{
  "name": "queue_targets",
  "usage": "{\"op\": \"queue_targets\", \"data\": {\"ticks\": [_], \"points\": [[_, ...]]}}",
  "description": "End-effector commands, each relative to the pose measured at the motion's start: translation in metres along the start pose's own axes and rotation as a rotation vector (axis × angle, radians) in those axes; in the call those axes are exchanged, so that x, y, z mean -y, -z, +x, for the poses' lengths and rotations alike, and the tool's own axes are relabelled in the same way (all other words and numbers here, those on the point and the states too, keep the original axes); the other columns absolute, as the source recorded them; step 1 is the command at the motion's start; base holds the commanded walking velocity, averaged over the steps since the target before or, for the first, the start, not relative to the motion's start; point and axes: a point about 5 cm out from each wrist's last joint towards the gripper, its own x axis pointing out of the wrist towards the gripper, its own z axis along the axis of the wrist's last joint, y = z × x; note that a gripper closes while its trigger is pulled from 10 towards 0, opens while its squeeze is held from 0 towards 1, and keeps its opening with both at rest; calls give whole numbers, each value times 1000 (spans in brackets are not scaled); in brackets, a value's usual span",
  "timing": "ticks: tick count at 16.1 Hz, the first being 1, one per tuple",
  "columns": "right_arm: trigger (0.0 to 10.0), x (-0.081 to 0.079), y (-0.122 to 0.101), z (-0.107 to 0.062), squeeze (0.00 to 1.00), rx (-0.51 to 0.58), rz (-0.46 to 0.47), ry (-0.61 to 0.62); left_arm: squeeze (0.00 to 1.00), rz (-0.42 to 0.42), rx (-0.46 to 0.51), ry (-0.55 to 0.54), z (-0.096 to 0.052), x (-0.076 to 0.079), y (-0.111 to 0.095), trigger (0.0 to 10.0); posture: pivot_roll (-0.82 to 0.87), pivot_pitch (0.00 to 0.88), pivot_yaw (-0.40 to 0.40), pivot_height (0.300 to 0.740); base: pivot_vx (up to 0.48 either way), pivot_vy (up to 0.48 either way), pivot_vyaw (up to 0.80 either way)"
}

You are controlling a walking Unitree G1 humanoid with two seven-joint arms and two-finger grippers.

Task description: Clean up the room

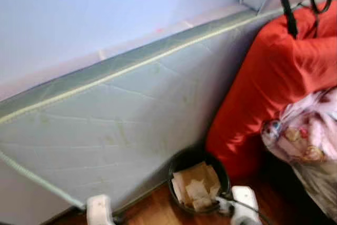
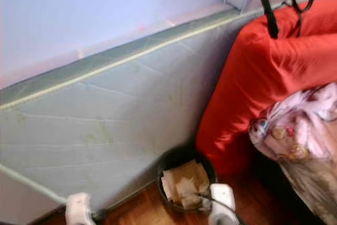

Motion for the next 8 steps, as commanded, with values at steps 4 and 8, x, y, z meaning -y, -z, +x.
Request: {"op": "queue_targets", "data": {"ticks": [4,8], "points": [[10000,-9,-7,2,0,23,8,-24,0,10,-18,-32,-3,-12,4,10000,-80,85,13,740,210,0,0],[10000,-16,-32,5,0,125,33,-71,0,11,25,-1,-1,-6,-3,10000,-67,116,12,740,0,0,0]]}}
